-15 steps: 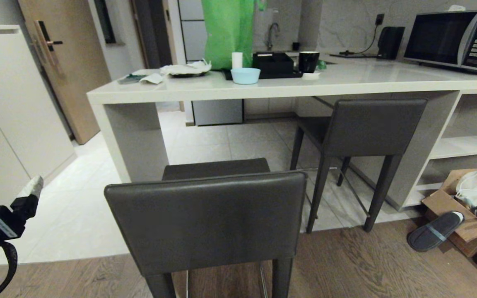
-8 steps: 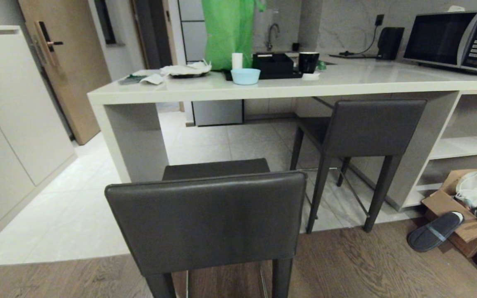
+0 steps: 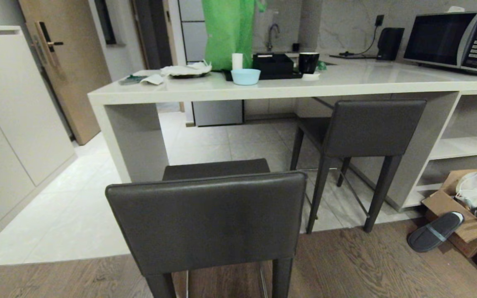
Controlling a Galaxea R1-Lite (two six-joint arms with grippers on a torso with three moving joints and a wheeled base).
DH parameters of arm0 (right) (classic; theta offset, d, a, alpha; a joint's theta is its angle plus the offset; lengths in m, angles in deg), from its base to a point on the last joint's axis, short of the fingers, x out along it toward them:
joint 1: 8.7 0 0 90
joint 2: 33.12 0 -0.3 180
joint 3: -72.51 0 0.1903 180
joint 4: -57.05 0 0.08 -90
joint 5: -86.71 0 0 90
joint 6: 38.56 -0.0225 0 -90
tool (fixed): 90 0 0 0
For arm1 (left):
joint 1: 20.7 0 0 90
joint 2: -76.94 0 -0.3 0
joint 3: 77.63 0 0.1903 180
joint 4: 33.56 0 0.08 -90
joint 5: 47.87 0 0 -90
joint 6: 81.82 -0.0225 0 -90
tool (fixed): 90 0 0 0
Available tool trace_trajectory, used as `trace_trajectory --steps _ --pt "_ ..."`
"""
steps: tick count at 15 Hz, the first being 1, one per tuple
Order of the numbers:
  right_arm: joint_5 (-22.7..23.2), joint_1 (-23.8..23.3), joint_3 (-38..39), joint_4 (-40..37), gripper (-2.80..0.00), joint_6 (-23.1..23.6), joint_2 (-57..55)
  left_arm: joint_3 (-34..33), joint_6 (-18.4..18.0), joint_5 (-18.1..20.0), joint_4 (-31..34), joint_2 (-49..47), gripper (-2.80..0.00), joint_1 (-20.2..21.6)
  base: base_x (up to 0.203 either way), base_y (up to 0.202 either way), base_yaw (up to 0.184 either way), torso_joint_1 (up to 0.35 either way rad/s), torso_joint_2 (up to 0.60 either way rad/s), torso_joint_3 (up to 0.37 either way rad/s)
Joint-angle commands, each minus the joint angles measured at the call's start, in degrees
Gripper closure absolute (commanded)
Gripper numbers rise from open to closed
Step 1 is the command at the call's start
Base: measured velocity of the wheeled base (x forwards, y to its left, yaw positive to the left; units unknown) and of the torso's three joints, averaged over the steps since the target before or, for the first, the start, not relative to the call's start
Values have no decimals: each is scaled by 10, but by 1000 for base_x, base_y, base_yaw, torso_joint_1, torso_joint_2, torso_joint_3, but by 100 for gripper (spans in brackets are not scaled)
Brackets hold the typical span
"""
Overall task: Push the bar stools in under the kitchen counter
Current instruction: Pull the gray chair out from under the dining table
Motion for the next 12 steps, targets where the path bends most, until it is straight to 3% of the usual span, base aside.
trace_trajectory --steps 1,5,10,12 --pt "29 1 20 -29 -280 -5 40 -20 2 26 83 78 -280 -2 0 0 0 0 0 0" --pt "53 1 93 -29 -280 13 39 -90 3 39 65 75 -280 -3 0 0 0 0 0 0" --pt "52 1 91 -82 -280 -30 39 -115 27 37 69 75 -280 -3 0 0 0 0 0 0" --pt "46 1 91 -82 -280 -40 39 -115 59 30 72 75 -280 -3 0 0 0 0 0 0"
